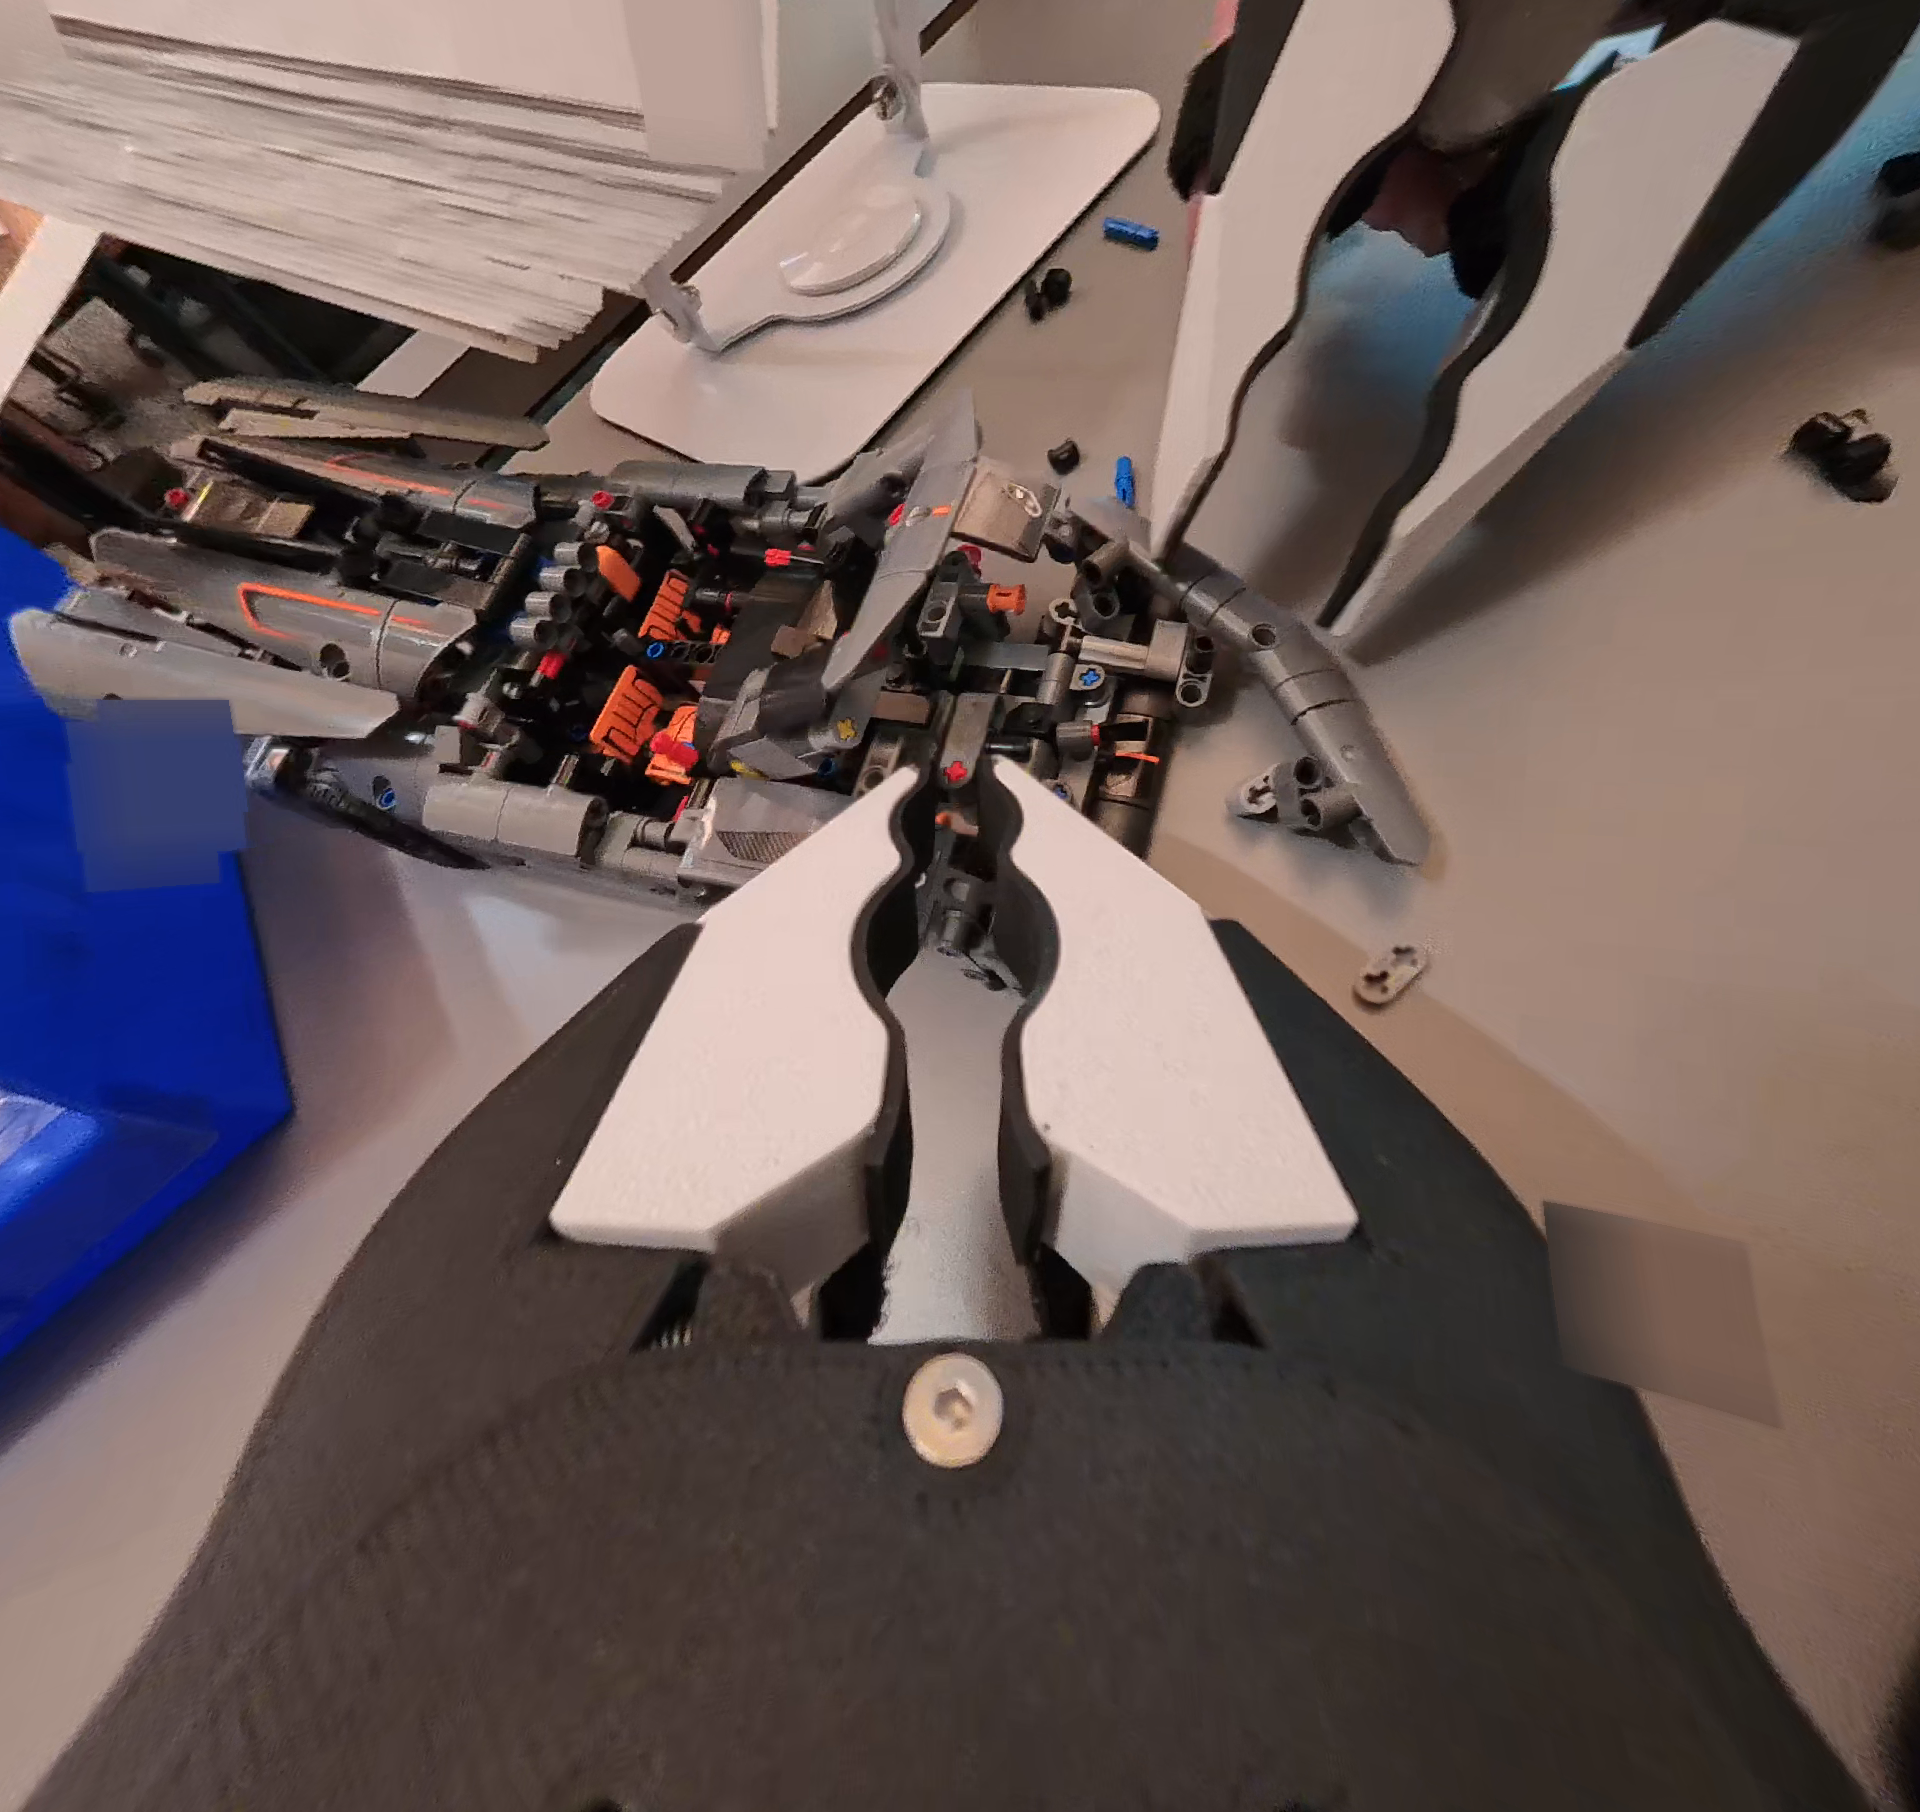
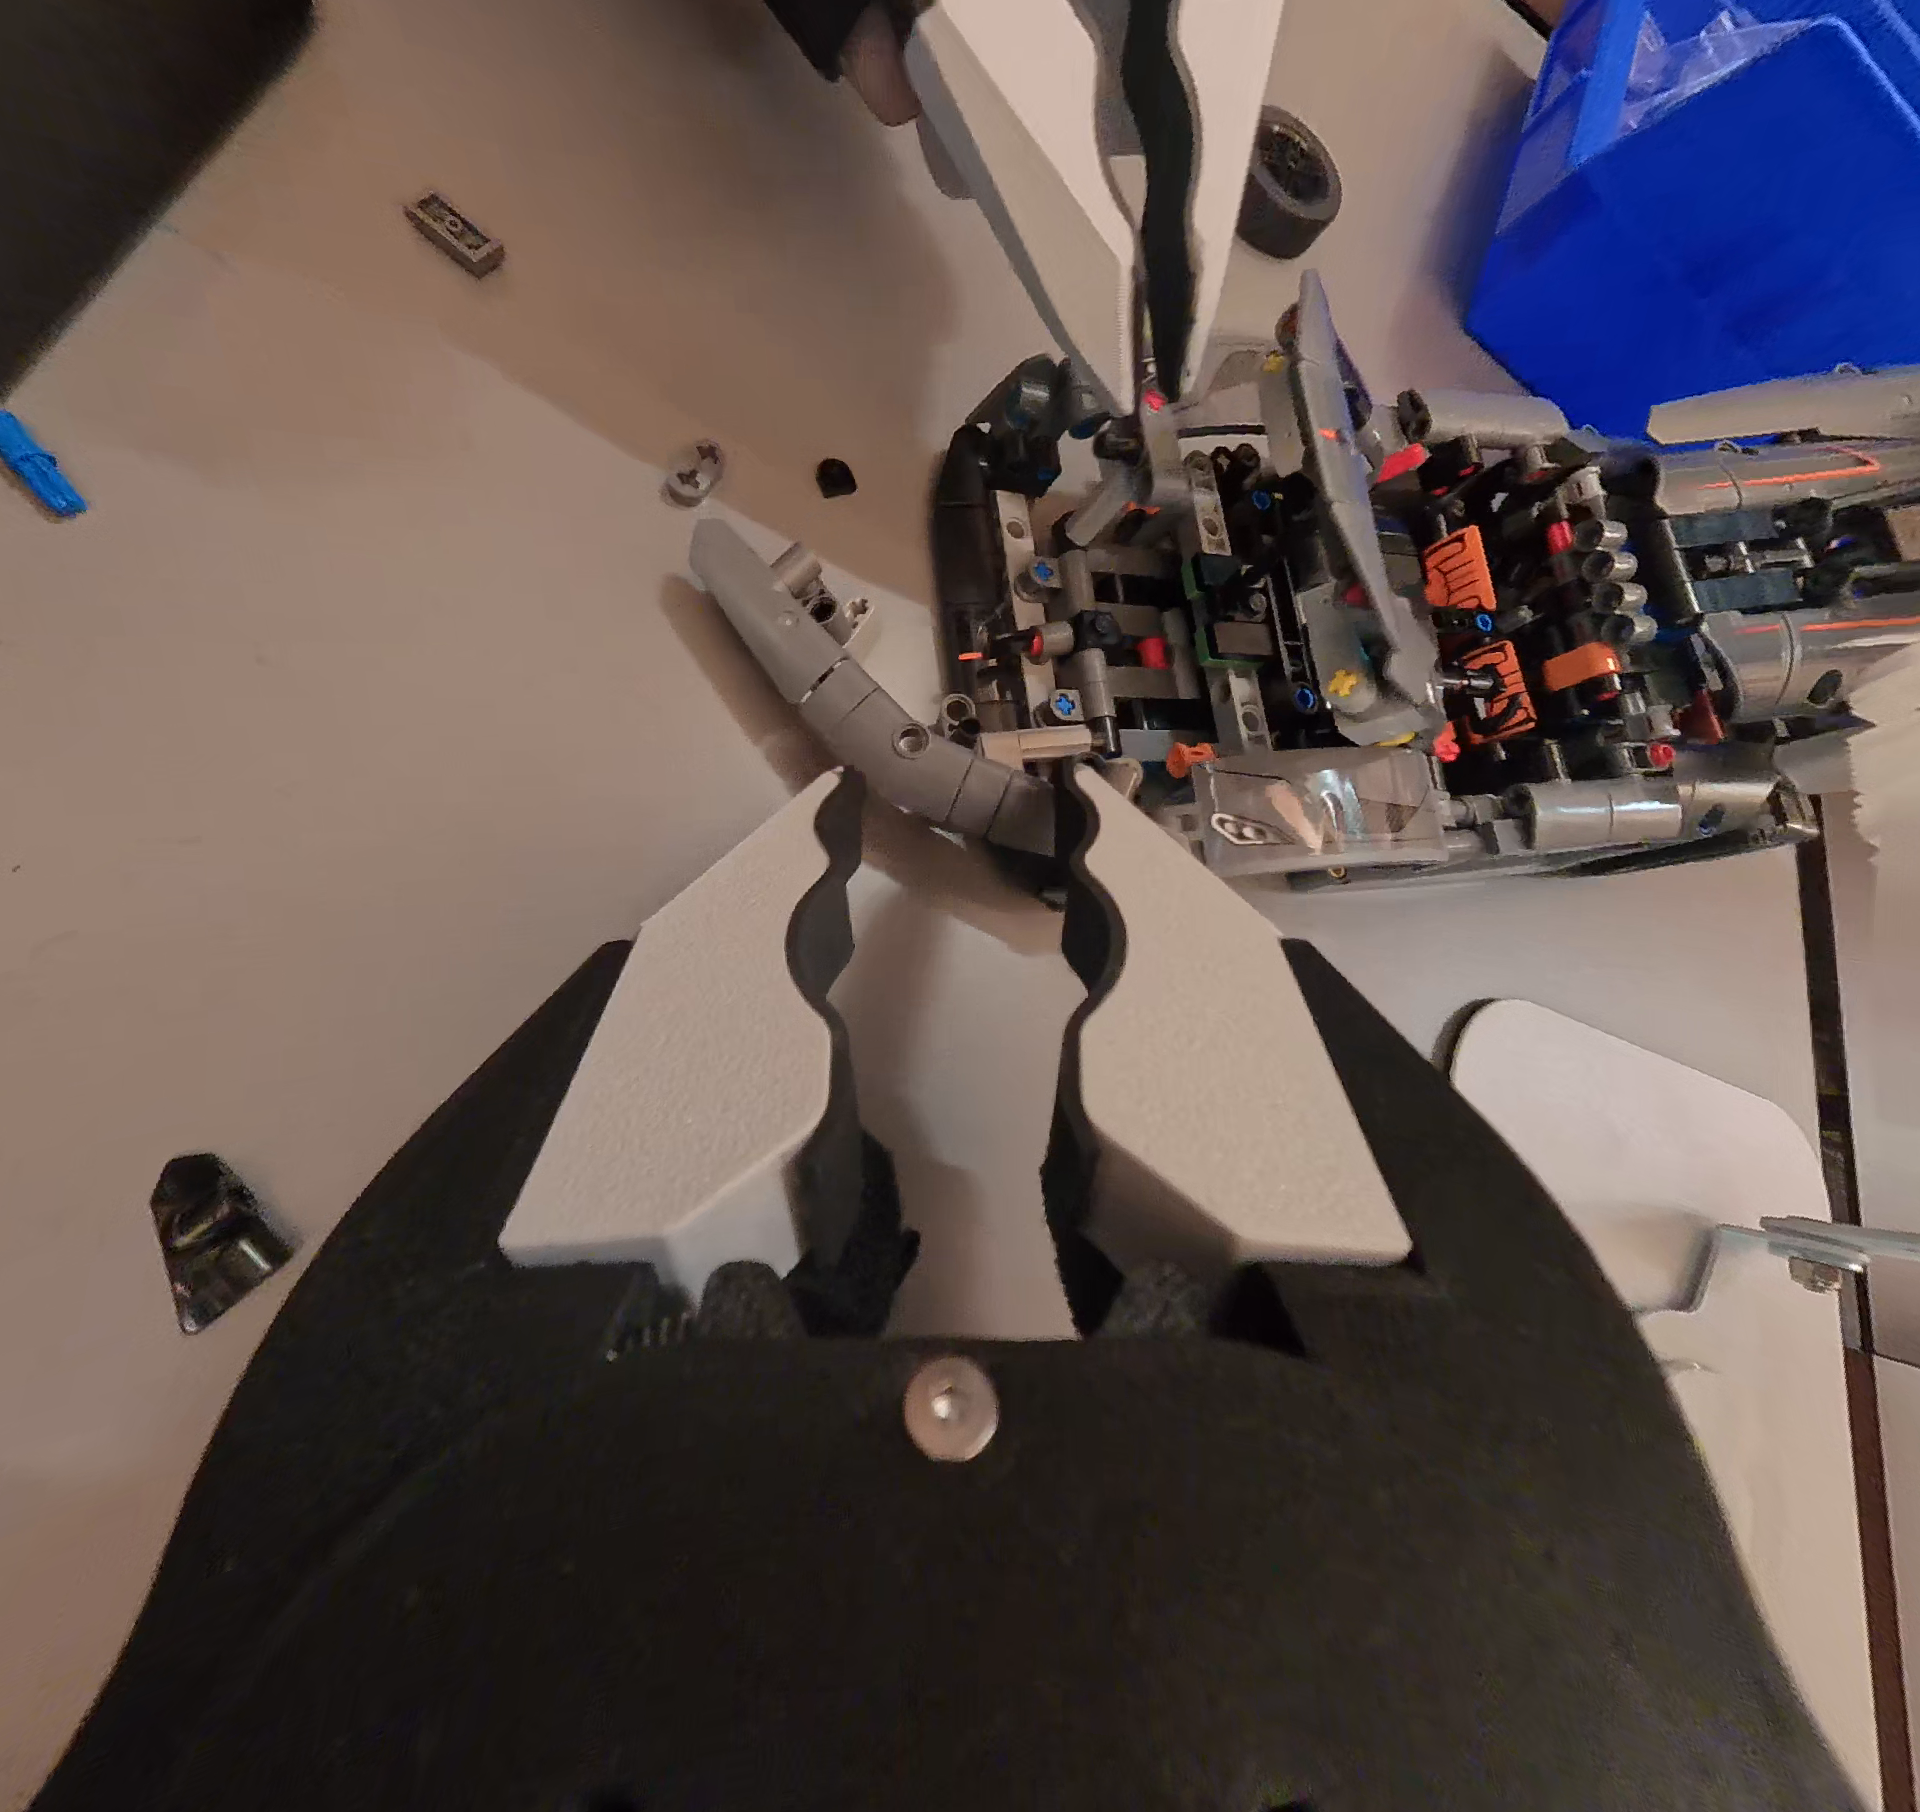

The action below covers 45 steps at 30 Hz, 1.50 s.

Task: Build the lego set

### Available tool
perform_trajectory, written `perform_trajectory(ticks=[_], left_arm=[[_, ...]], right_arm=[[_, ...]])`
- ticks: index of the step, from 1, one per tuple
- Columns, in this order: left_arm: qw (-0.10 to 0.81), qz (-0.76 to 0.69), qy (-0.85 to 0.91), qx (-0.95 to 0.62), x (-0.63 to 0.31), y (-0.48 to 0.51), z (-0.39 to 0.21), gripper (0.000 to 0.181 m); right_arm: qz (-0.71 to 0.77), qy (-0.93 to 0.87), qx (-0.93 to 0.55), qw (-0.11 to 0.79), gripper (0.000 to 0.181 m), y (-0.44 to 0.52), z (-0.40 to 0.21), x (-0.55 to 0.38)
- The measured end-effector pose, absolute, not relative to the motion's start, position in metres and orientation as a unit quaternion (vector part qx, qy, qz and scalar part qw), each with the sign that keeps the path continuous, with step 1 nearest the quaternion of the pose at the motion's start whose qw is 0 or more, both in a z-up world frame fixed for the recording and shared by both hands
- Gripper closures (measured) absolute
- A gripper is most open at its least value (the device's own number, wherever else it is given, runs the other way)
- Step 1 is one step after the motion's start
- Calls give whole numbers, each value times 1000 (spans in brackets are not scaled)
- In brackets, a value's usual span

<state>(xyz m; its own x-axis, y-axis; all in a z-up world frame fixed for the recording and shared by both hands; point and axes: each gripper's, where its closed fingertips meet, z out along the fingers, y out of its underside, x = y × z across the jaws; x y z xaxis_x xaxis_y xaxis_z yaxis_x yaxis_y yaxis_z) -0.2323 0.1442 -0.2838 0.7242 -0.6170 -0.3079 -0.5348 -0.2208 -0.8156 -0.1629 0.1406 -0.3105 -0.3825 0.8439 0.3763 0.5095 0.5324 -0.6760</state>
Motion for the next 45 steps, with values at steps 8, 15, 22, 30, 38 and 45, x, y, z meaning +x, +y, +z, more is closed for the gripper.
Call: perform_trajectory(ticks=[8,15,22,30,38,45], left_arm=[[489,-55,411,-767,-216,135,-289,176],[484,-60,424,-763,-212,132,-291,174],[476,-71,433,-762,-207,129,-293,173],[474,-56,439,-761,-206,129,-294,173],[467,-57,441,-764,-207,129,-297,170],[466,-61,442,-764,-206,129,-299,171]], right_arm=[[241,-787,-438,362,144,153,-304,-156],[249,-778,-440,373,142,159,-300,-153],[237,-778,-443,377,142,152,-304,-164],[252,-797,-426,347,142,142,-308,-157],[160,-833,-378,371,153,135,-323,-161],[205,-821,-383,371,163,132,-311,-159]])
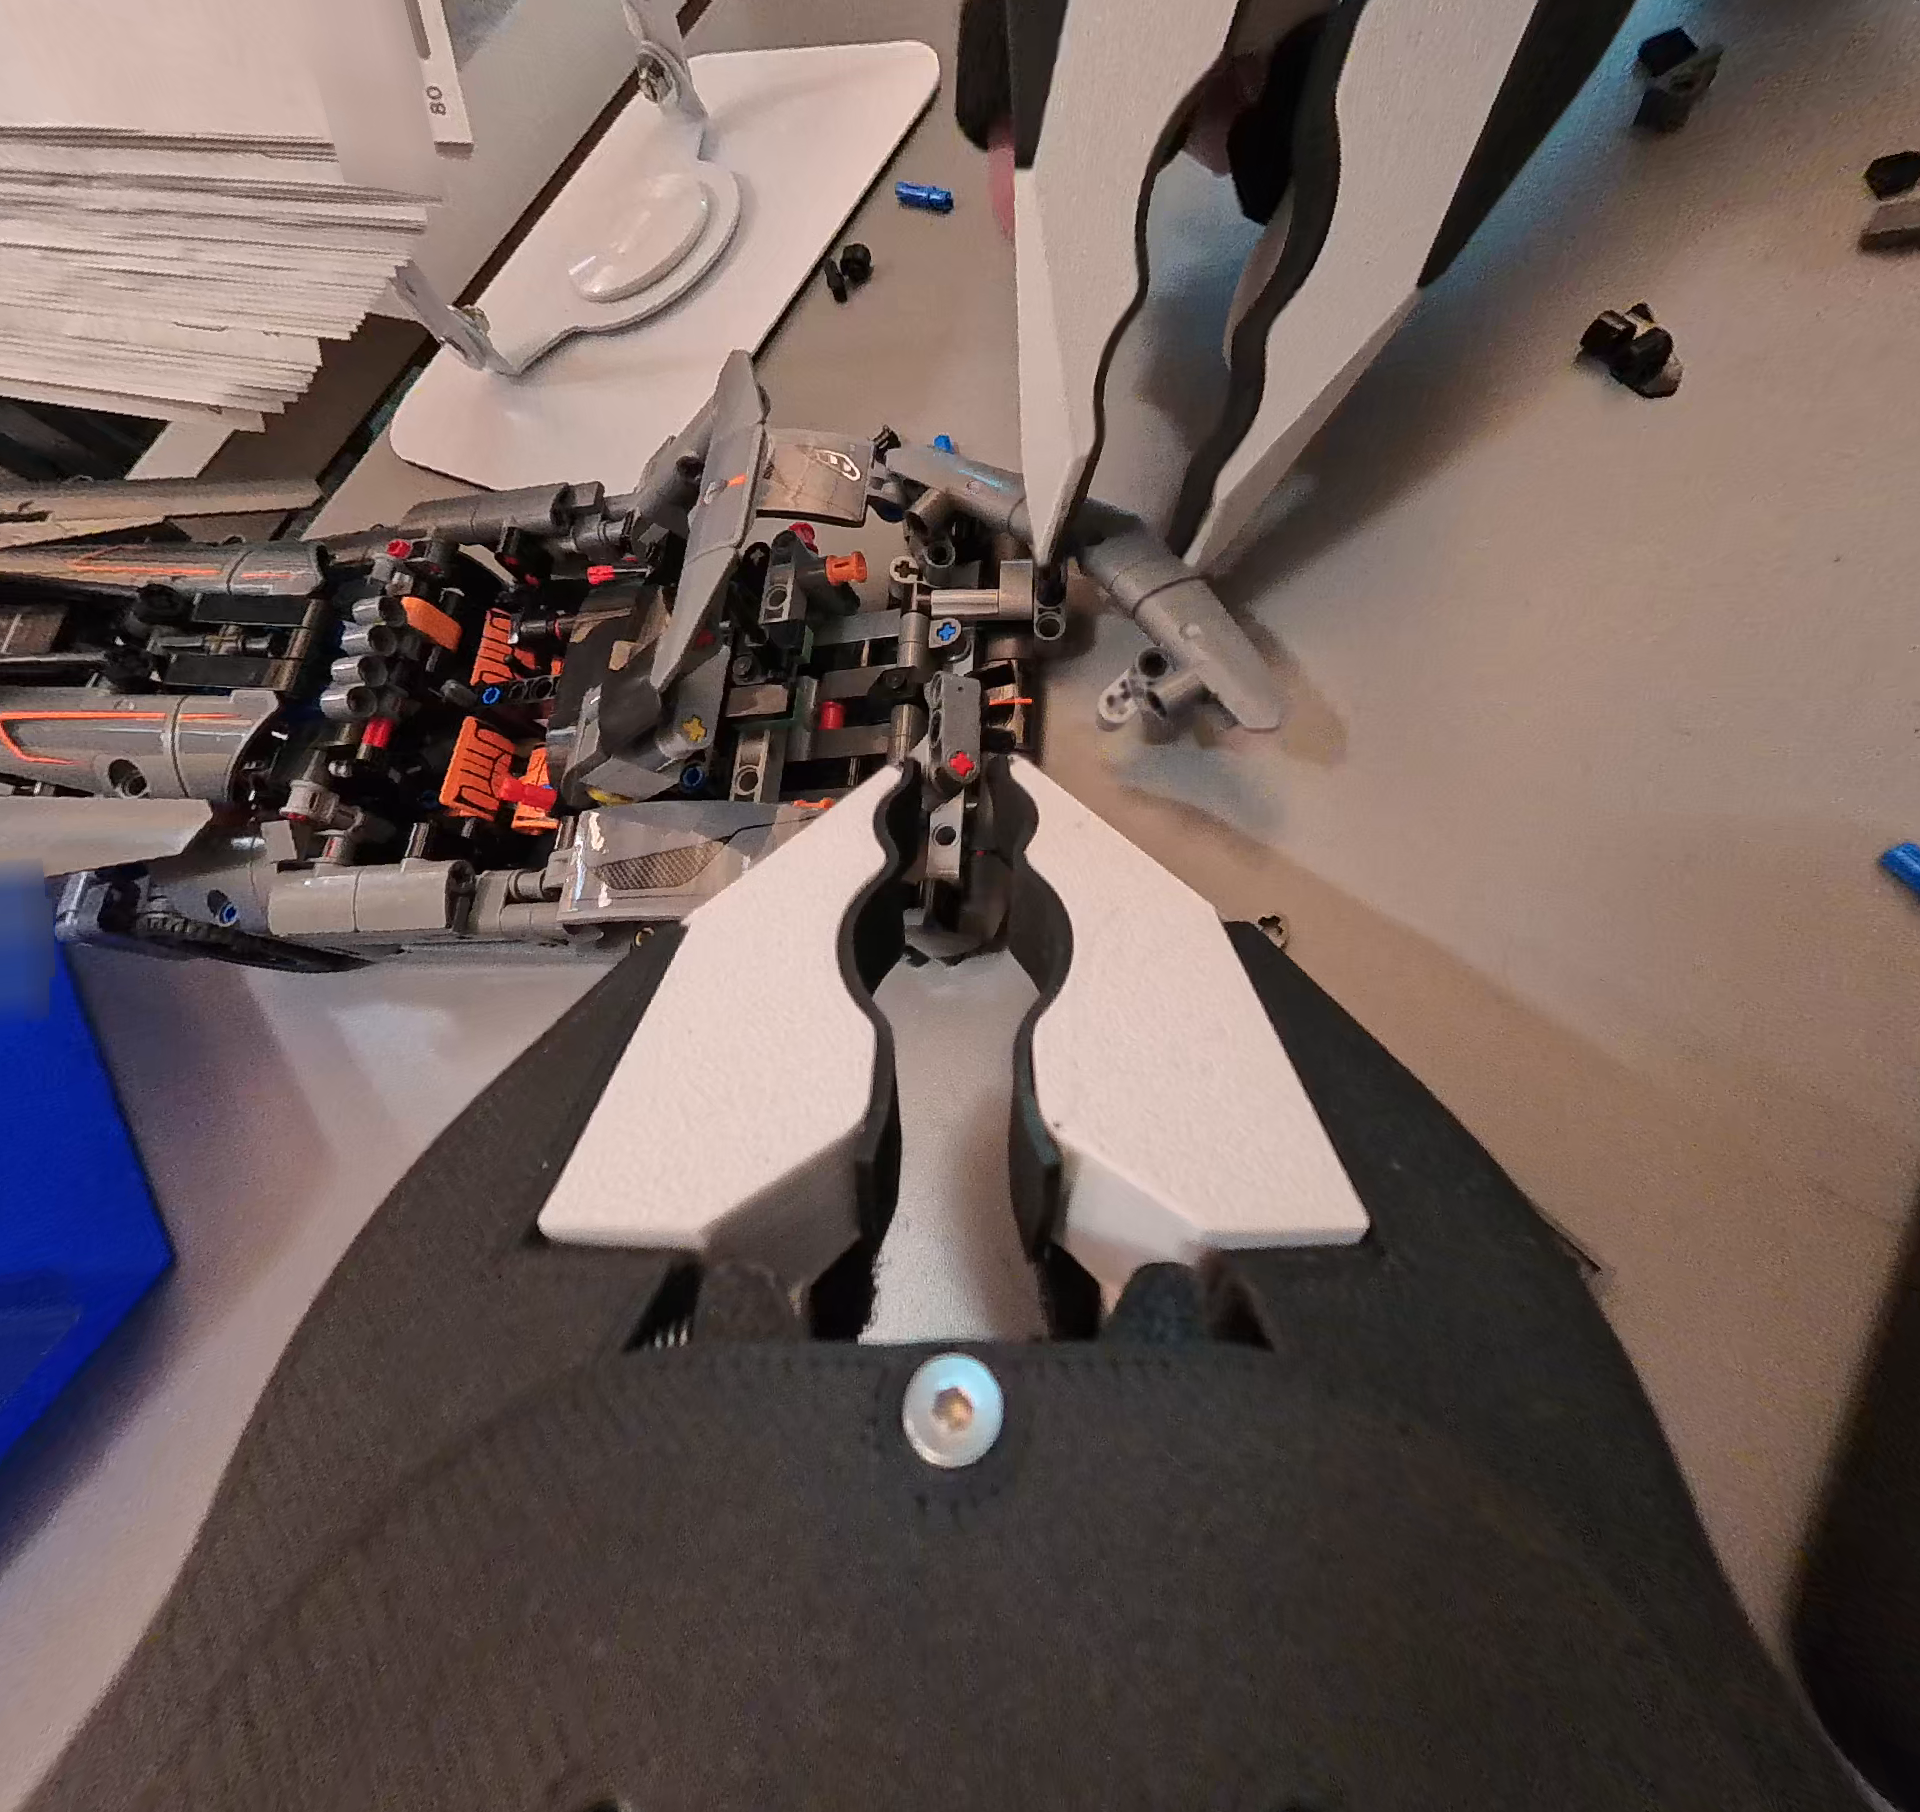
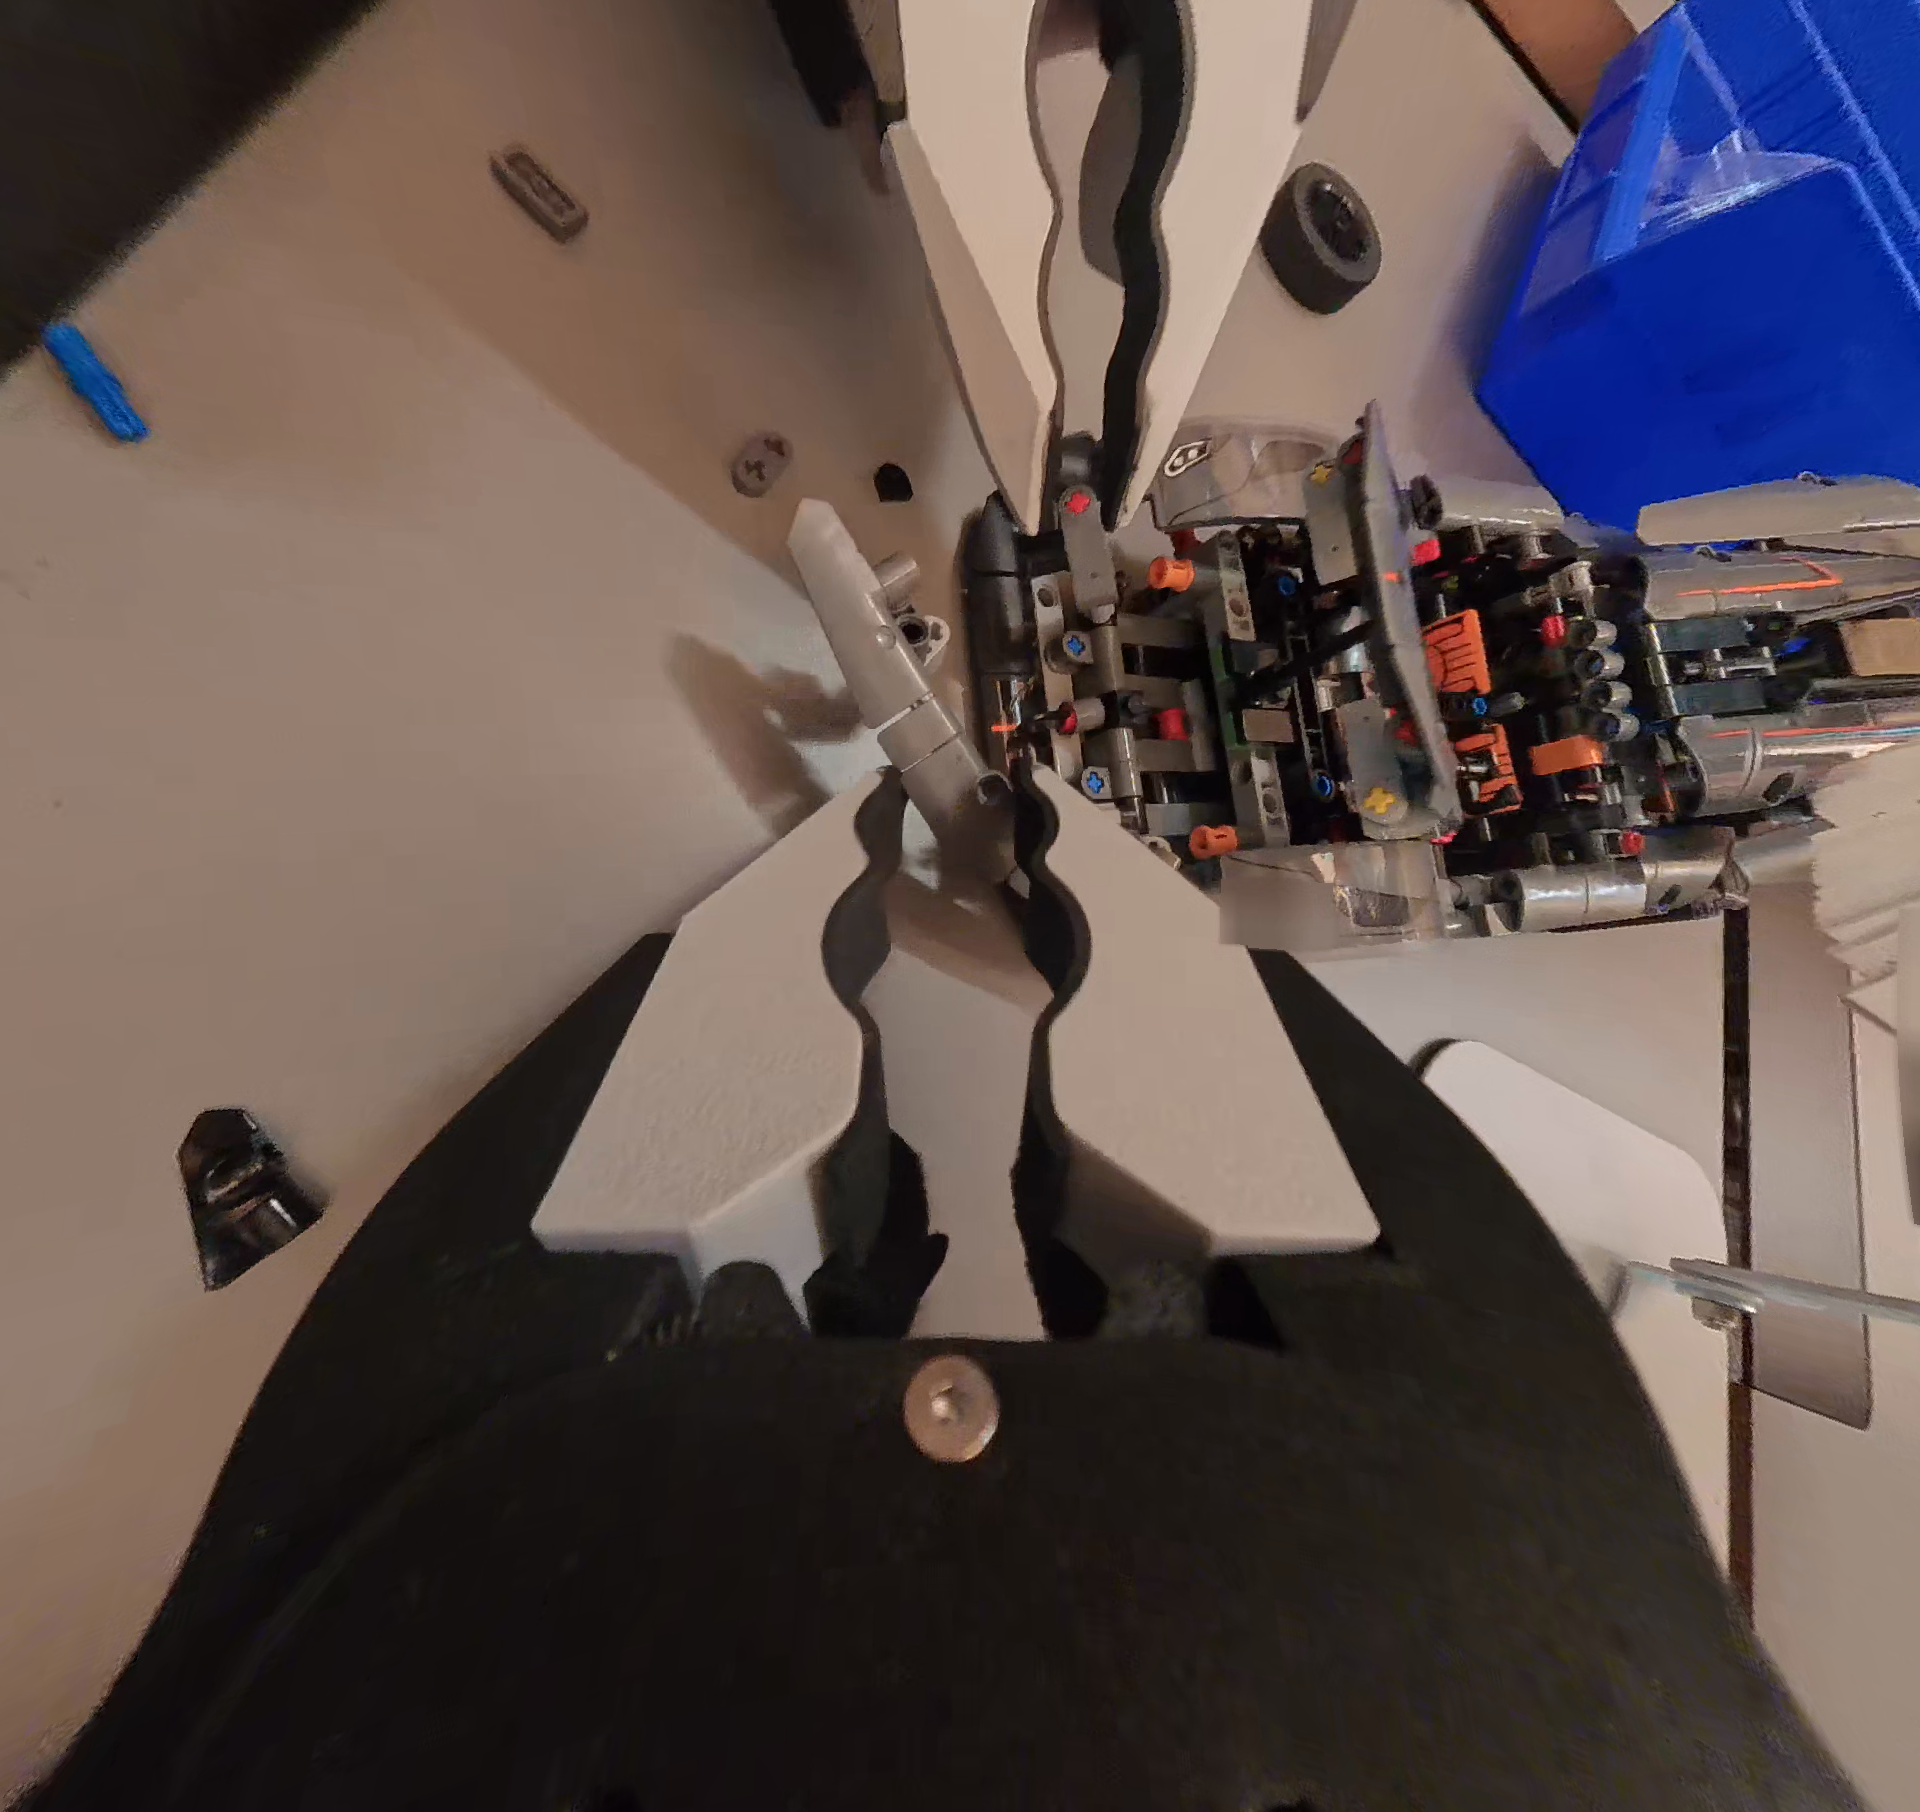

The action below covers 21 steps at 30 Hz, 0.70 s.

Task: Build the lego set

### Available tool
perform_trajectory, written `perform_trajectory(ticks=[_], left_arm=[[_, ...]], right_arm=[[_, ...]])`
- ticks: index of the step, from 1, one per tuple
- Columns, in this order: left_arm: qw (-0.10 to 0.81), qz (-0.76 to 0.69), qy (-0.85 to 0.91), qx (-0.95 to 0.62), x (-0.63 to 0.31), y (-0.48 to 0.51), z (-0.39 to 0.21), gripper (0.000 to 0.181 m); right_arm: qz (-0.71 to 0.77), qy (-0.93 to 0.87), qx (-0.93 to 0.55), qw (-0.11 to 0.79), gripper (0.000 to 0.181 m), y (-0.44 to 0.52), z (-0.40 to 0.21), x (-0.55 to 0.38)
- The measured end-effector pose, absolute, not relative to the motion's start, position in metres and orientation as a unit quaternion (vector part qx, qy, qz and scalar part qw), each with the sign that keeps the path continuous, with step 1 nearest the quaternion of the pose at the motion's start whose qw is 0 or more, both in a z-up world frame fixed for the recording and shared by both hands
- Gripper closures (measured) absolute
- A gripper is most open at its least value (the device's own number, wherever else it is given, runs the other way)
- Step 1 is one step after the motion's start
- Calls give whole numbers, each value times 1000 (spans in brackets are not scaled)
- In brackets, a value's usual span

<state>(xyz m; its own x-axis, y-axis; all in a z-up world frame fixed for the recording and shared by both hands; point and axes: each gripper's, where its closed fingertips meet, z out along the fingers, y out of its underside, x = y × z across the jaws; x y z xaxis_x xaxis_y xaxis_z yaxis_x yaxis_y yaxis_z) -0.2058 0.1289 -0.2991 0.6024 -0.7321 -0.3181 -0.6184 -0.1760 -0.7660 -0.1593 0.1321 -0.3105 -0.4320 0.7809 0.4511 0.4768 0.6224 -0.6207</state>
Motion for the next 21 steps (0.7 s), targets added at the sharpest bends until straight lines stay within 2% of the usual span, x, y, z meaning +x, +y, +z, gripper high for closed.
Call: perform_trajectory(ticks=[11,15,17,21], left_arm=[[473,-62,442,-760,-204,129,-297,171],[502,-70,441,-741,-192,131,-287,158],[495,-53,453,-740,-185,134,-293,154],[468,-19,472,-747,-172,141,-313,159]], right_arm=[[288,-790,-417,345,165,141,-292,-150],[328,-770,-436,332,165,144,-287,-147],[347,-758,-445,327,166,146,-283,-147],[363,-748,-452,324,170,149,-278,-145]])
